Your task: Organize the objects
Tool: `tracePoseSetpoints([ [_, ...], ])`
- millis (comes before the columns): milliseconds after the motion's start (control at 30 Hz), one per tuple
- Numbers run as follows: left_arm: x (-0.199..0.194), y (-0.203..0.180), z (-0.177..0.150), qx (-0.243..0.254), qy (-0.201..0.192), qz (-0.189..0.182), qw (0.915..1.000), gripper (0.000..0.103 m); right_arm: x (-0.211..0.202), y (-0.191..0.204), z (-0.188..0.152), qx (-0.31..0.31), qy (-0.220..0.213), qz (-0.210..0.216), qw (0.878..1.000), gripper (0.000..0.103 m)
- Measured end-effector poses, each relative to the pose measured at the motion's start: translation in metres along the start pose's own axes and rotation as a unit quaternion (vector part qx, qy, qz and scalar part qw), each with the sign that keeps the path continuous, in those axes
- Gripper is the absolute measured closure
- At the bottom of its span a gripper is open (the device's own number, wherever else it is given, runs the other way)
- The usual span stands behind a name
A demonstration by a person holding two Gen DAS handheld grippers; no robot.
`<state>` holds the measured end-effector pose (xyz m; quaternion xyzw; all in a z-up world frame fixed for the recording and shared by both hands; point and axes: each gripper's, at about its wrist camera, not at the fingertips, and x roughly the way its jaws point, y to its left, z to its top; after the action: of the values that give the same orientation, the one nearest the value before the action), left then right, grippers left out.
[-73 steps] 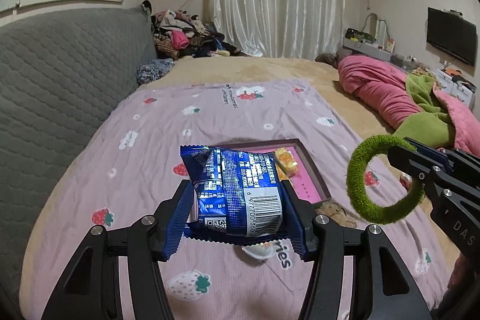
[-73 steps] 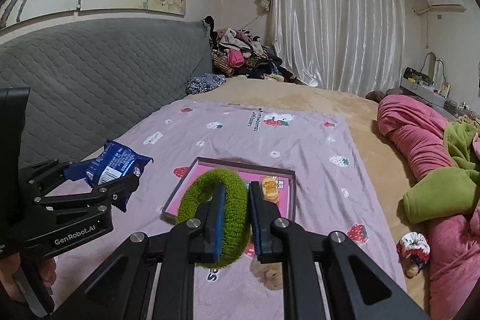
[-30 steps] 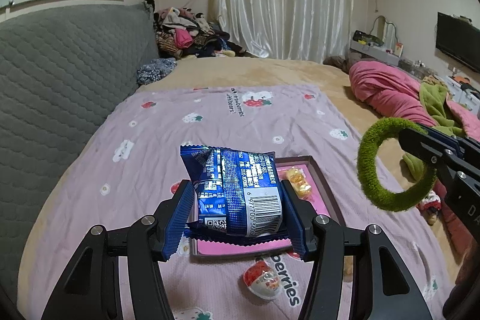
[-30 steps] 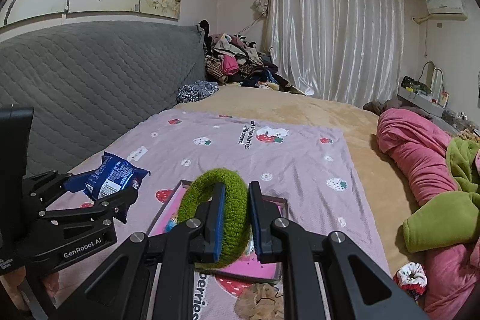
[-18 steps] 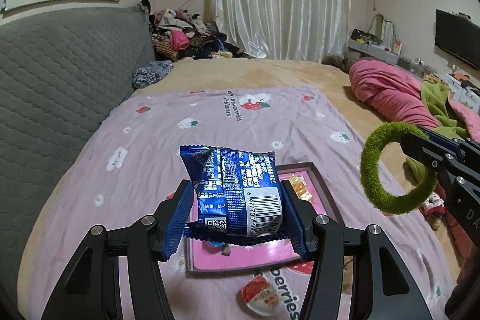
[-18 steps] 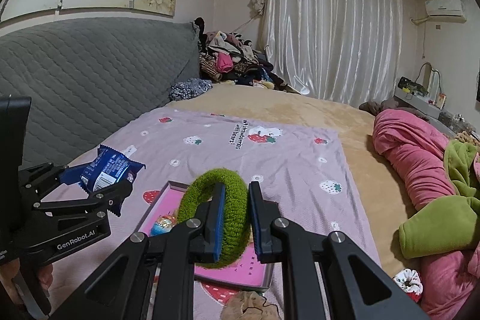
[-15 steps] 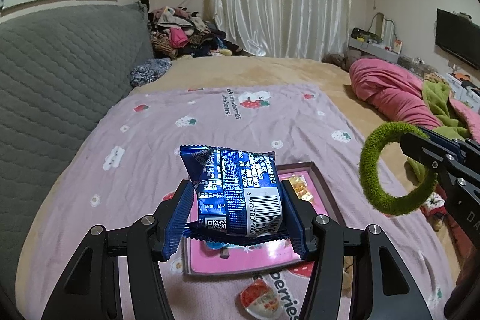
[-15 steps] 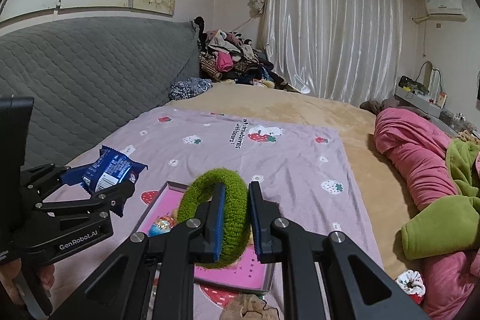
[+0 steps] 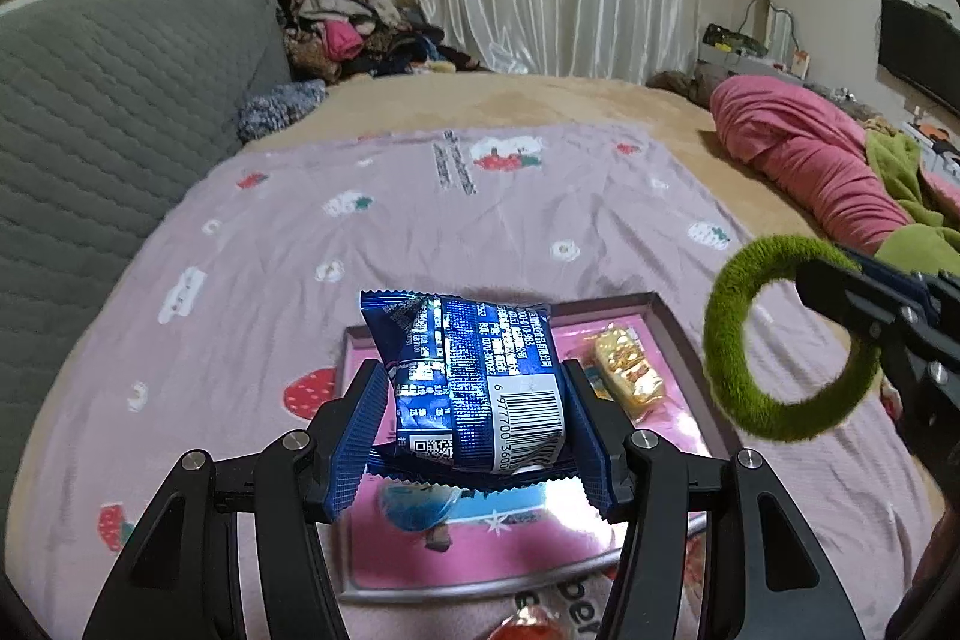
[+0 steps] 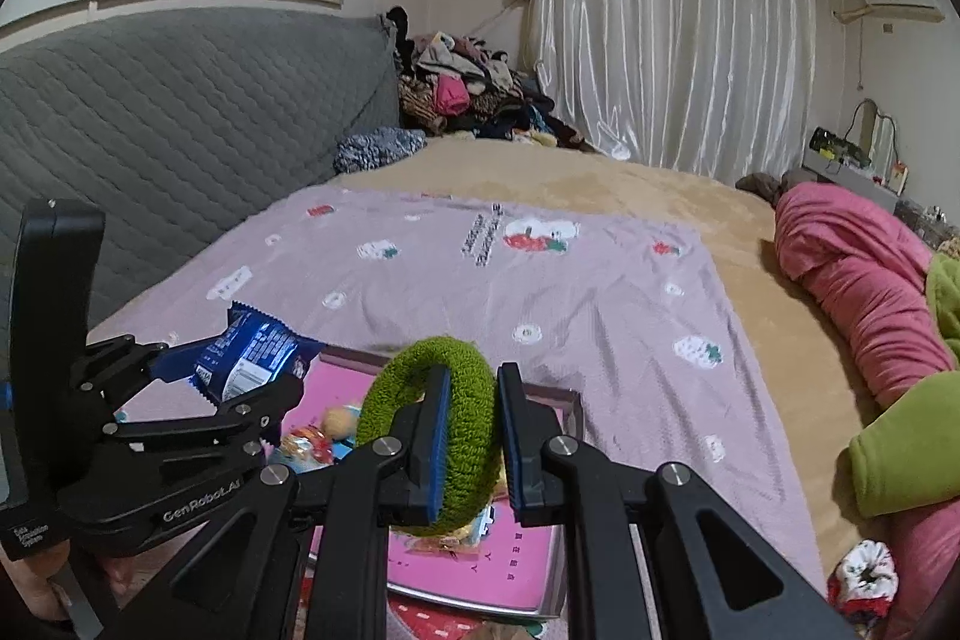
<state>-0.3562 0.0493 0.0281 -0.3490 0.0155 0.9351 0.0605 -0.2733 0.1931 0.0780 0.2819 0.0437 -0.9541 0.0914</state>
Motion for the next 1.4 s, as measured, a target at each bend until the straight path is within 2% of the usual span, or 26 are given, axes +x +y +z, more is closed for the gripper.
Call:
tracePoseSetpoints([
  [133, 0.035, -0.005, -0.006, 0.001, 0.013, -0.005, 0.9999, 0.044, 0.026, -0.007, -0.019, 0.007, 0.016, 0.001, 1.000, 0.087],
  [433, 0.083, -0.007, -0.029, -0.014, 0.026, -0.005, 0.9996, 0.044, 0.077, -0.017, -0.052, 0.021, 0.046, 0.012, 0.999, 0.087],
  [667, 0.103, -0.009, -0.040, -0.006, 0.025, -0.017, 0.9995, 0.043, 0.091, -0.021, -0.063, 0.020, 0.037, 0.001, 0.999, 0.087],
  [733, 0.110, -0.011, -0.041, -0.003, 0.033, -0.026, 0.9991, 0.043, 0.100, -0.023, -0.066, 0.017, 0.050, -0.005, 0.999, 0.087],
  [1000, 0.129, -0.014, -0.047, 0.002, 0.055, -0.012, 0.9984, 0.043, 0.125, -0.027, -0.078, -0.004, 0.094, -0.042, 0.995, 0.087],
  [1300, 0.143, -0.014, -0.055, 0.011, 0.085, -0.007, 0.9963, 0.042, 0.139, -0.031, -0.087, -0.008, 0.129, -0.044, 0.991, 0.087],
  [1333, 0.143, -0.014, -0.055, 0.013, 0.087, -0.007, 0.9961, 0.041, 0.139, -0.031, -0.088, -0.008, 0.131, -0.043, 0.990, 0.085],
  [1400, 0.142, -0.013, -0.056, 0.016, 0.093, -0.010, 0.9955, 0.038, 0.139, -0.029, -0.088, -0.012, 0.131, -0.039, 0.990, 0.074],
])
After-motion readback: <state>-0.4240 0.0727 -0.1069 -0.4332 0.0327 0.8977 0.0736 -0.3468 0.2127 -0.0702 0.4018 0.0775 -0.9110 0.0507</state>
